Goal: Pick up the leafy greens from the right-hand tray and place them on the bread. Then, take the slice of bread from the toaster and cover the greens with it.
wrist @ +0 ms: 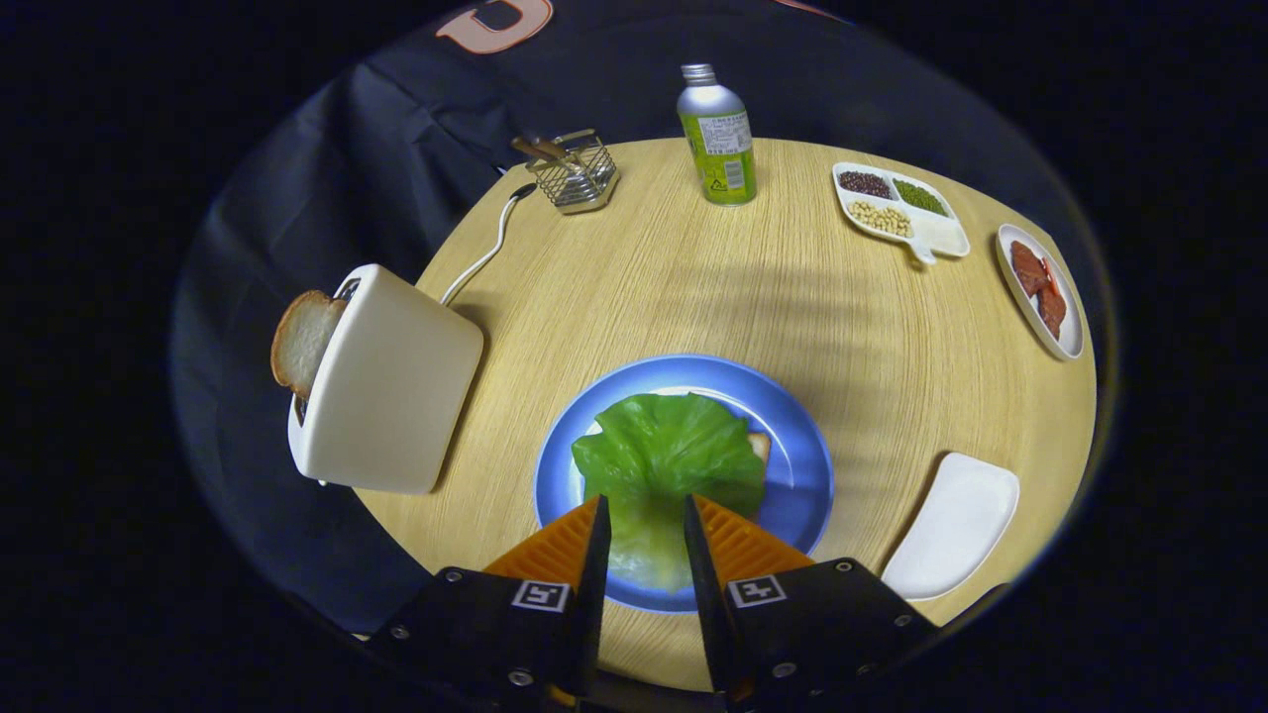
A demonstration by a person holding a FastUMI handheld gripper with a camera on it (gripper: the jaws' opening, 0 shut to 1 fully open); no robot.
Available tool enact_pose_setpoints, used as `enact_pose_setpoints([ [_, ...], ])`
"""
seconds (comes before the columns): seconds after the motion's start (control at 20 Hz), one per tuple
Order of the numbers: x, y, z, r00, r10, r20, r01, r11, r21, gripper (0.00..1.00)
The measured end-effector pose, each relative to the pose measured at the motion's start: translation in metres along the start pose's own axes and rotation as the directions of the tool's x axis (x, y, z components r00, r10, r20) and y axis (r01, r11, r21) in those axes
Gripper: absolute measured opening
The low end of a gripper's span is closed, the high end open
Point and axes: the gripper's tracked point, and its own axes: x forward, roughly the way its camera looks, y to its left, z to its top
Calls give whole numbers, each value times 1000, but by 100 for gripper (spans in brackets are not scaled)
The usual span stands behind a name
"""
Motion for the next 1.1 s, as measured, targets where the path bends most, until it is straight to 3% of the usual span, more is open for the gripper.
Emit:
enact_pose_setpoints([
  [0.25, -32, 41, 30, 999, 27, 36, -27, 1000, -13, 66],
  [0.45, -49, 95, 49, 992, 112, 54, -112, 994, -6, 82],
  [0.55, -55, 120, 60, 989, 136, 65, -136, 991, -7, 96],
  [1.1, -51, 239, 101, 988, 153, 31, -151, 987, -63, 98],
])
